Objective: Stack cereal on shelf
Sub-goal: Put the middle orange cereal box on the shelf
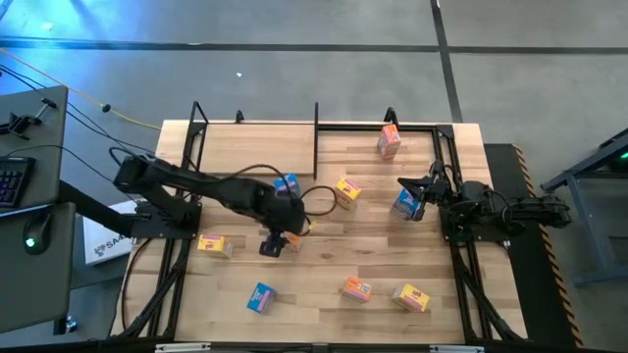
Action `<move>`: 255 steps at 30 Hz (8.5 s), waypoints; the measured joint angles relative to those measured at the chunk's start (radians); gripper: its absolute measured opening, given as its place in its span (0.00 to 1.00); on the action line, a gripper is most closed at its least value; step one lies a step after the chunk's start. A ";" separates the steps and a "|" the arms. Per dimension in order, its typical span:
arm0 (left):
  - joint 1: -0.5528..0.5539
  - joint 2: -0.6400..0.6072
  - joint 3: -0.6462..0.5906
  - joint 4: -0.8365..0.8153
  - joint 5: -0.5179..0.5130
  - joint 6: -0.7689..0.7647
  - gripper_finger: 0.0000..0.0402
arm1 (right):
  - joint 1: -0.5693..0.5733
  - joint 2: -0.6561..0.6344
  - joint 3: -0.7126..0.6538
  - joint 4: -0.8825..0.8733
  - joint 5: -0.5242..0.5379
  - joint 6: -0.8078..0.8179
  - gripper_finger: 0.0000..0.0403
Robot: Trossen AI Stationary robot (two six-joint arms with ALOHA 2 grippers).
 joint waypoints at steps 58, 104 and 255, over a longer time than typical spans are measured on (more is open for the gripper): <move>-0.009 0.026 0.082 -0.084 0.050 -0.105 0.72 | 0.000 0.000 0.000 0.000 0.000 0.000 0.00; 0.014 0.030 0.082 -0.266 -0.046 -0.003 0.45 | 0.000 0.003 0.000 0.001 0.000 0.000 0.00; 0.995 -0.578 -0.690 0.552 -0.343 -0.250 0.00 | 0.000 0.008 0.000 0.000 0.000 0.000 0.00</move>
